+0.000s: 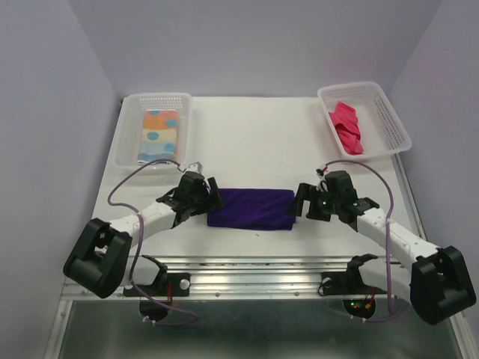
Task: Fold and stack the towels
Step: Neatly place the folded towel into the bin
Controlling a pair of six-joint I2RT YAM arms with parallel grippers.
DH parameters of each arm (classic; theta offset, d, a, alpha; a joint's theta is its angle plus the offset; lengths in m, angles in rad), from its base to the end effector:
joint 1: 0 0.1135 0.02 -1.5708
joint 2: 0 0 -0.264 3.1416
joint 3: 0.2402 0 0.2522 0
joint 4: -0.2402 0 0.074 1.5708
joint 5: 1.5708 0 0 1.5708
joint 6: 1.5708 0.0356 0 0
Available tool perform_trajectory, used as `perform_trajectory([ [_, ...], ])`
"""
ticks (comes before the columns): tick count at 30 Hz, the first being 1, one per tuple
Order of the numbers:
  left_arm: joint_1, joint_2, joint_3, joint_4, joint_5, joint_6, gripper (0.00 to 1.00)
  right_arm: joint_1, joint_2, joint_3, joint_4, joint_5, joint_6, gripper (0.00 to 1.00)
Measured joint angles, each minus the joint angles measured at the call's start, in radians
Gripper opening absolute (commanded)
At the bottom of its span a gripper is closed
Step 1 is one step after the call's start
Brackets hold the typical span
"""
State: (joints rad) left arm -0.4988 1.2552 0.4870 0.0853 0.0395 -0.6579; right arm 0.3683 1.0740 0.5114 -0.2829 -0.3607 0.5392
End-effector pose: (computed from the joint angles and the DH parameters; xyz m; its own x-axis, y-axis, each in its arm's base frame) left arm 0.2109 -0.1165 0.1683 -0.7472 -0.2887 -0.5986 0.0607 0.8673 -0.4941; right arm 0.1863 0.0854 0.1854 -0.8842 0.1737 -0.4336 -0.1180 0.8151 0.5672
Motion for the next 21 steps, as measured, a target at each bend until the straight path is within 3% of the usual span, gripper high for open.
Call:
perform_trajectory([
  [4, -0.029, 0.085, 0.052, 0.010, -0.042, 0.006, 0.59, 0.000, 0.000, 0.021, -0.026, 0.033, -0.004, 1.00],
  [8, -0.077, 0.146, 0.096, 0.000, -0.095, 0.014, 0.50, 0.000, -0.008, 0.037, -0.032, 0.054, -0.015, 1.00],
  [11, -0.112, 0.191, 0.143, -0.031, -0.138, 0.013, 0.32, 0.000, -0.023, 0.039, -0.036, 0.063, -0.026, 1.00],
  [12, -0.124, 0.212, 0.163, -0.053, -0.163, 0.011, 0.12, 0.000, -0.027, 0.042, -0.043, 0.066, -0.032, 1.00],
  [13, -0.134, 0.231, 0.185, -0.068, -0.177, 0.009, 0.00, 0.000, -0.029, 0.048, -0.048, 0.068, -0.039, 1.00],
  [21, -0.173, 0.283, 0.286, -0.183, -0.282, 0.039, 0.00, 0.000, -0.039, 0.078, -0.050, 0.077, -0.071, 1.00],
])
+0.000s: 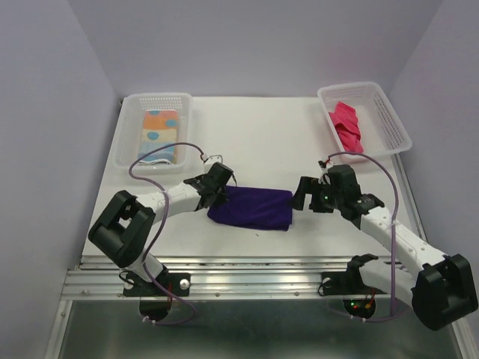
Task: Fold and stack the towels
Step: Neatly place the folded towel into the bin
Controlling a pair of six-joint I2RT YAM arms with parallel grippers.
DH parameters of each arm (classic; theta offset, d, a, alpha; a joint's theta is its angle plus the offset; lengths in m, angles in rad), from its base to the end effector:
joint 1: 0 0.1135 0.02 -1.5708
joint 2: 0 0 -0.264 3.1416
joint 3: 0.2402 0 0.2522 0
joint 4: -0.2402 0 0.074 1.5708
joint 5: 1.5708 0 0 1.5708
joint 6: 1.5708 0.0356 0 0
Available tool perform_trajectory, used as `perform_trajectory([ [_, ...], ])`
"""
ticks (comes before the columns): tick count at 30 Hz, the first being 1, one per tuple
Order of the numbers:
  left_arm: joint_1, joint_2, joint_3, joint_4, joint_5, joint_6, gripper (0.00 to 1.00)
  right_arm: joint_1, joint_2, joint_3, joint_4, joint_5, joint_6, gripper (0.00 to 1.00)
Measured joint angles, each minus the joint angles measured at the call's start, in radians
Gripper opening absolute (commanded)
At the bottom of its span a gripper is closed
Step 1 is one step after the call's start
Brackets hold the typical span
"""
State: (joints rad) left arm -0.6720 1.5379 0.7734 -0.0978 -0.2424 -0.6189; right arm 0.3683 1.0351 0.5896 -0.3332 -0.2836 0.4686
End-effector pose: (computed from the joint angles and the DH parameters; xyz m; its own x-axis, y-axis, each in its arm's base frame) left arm 0.2403 -0.1803 0.1687 -0.7637 -0.1121 -0.6357 0.0480 0.9722 -0.2290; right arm 0.1915 0.0846 0.2131 -0.8246 0.1465 -0.5463 -0.1782 0.8493 0.4968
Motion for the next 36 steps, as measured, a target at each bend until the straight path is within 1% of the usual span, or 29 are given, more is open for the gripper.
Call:
perform_trajectory([
  [3, 0.000, 0.002, 0.055, -0.066, -0.078, 0.102, 0.00, 0.000, -0.008, 0.001, 0.000, 0.000, -0.005, 1.00],
  [4, 0.000, 0.002, 0.070, -0.077, -0.096, 0.126, 0.00, 0.000, -0.010, 0.001, 0.000, 0.000, -0.006, 1.00],
  [8, 0.000, -0.005, 0.141, -0.090, -0.196, 0.297, 0.00, 0.000, -0.027, 0.002, -0.008, 0.008, -0.015, 1.00],
  [10, 0.000, -0.019, 0.146, -0.087, -0.240, 0.387, 0.00, 0.000, -0.045, 0.002, -0.008, 0.015, -0.020, 1.00],
  [16, 0.010, -0.077, 0.146, -0.114, -0.308, 0.662, 0.00, 0.000, -0.068, 0.005, -0.008, 0.015, -0.025, 1.00],
  [19, 0.045, -0.147, 0.143, -0.116, -0.309, 0.776, 0.00, 0.000, -0.068, 0.005, -0.010, 0.015, -0.027, 1.00],
  [22, 0.114, -0.241, 0.143, -0.100, -0.301, 0.897, 0.00, 0.000, -0.068, 0.005, -0.010, 0.015, -0.028, 1.00],
  [25, 0.182, -0.302, 0.143, -0.078, -0.280, 1.007, 0.00, 0.000, -0.066, 0.005, -0.010, 0.015, -0.028, 1.00],
  [36, 0.352, -0.359, 0.158, -0.041, -0.198, 1.362, 0.00, 0.000, -0.029, 0.011, -0.018, 0.047, -0.029, 1.00],
])
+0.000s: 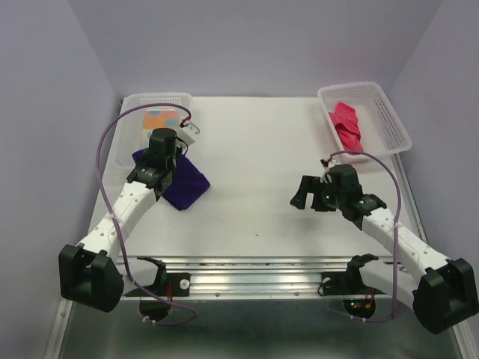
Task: Fold and stack the towels
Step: Neatly place the folded towel into the bin
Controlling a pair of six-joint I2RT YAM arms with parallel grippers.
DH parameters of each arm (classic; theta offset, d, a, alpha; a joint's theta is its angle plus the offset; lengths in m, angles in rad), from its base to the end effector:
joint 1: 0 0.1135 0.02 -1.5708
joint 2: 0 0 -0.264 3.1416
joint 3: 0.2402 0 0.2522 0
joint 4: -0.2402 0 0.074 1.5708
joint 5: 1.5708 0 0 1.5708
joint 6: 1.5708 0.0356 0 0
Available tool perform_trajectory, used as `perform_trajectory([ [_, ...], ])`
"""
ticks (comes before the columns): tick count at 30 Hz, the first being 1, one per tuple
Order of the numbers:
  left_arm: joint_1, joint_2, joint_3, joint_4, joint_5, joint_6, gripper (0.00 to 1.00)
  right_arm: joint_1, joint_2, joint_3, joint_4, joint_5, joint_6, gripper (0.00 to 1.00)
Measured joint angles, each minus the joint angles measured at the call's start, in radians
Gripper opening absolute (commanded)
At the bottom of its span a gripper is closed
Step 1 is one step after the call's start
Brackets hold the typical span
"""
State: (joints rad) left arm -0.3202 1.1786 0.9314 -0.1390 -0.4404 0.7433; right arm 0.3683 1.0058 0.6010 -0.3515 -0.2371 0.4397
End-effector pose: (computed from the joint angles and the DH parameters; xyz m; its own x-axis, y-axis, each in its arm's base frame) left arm 0.2607 -0.0705 0.3157 -0.3242 0.7524 -0.5733 0.1756 0.6434 0.7451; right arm 0.1896 0.0821 0.2206 -0.7961 0.1363 -0.5896 -0.1884 0.8701 0.4555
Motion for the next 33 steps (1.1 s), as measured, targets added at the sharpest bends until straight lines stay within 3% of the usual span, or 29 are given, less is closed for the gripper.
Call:
perform_trajectory([
  [7, 0.048, -0.039, 0.042, 0.002, 0.033, 0.220, 0.00, 0.000, 0.000, 0.000, -0.004, 0.047, -0.003, 1.00],
  [17, 0.110, -0.074, 0.087, 0.041, 0.206, 0.427, 0.00, 0.000, 0.003, 0.026, -0.018, 0.109, -0.006, 1.00],
  [33, 0.315, 0.310, 0.304, 0.095, 0.364, 0.613, 0.00, 0.000, 0.021, 0.099, -0.030, 0.235, 0.017, 1.00],
])
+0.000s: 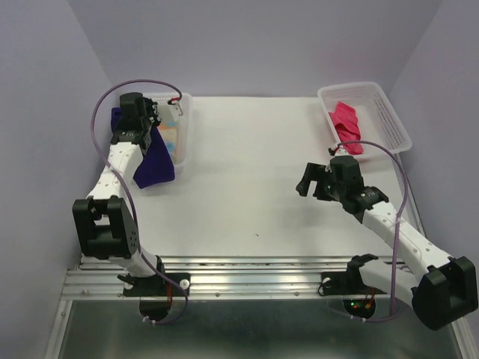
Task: Fold and stack the towels
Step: Neatly place the folded towel into the bin
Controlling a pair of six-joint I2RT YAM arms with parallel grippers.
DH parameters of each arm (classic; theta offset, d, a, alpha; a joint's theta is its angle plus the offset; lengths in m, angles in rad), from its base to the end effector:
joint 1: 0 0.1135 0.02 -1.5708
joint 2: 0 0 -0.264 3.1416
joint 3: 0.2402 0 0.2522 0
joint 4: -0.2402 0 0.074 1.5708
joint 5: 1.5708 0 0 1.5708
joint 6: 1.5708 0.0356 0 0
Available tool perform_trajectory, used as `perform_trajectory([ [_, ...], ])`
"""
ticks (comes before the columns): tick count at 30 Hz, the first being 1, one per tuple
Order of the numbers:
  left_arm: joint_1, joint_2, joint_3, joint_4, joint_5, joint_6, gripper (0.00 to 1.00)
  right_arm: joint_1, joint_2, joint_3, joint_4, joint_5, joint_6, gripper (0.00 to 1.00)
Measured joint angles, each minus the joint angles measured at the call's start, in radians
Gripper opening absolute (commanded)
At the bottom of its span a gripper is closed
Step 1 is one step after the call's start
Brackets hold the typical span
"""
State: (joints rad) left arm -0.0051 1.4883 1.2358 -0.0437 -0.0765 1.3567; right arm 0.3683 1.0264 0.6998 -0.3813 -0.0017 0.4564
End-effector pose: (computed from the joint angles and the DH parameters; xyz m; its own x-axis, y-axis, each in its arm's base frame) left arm 0.3552 0.0009 0.3415 -0.1285 0.9750 -0.1814 0.2708 0.2105 0.9394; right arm 0.2032 0.0785 0.2463 -0.7037 0.2008 -0.6815 -0.0569 0.9402 0.3358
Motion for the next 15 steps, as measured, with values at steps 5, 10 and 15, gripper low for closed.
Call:
perform_trajectory([
  [5, 0.040, 0.135, 0.127, 0.009, 0.026, 0.051, 0.00, 0.000, 0.010, 0.013, -0.005, 0.057, 0.031, 1.00],
  [10, 0.048, 0.237, 0.193, 0.009, 0.047, 0.100, 0.00, 0.000, 0.009, 0.024, -0.017, 0.109, 0.054, 1.00],
  [15, 0.047, 0.313, 0.211, 0.009, 0.110, 0.122, 0.00, 0.000, 0.009, 0.059, -0.019, 0.144, 0.064, 1.00],
])
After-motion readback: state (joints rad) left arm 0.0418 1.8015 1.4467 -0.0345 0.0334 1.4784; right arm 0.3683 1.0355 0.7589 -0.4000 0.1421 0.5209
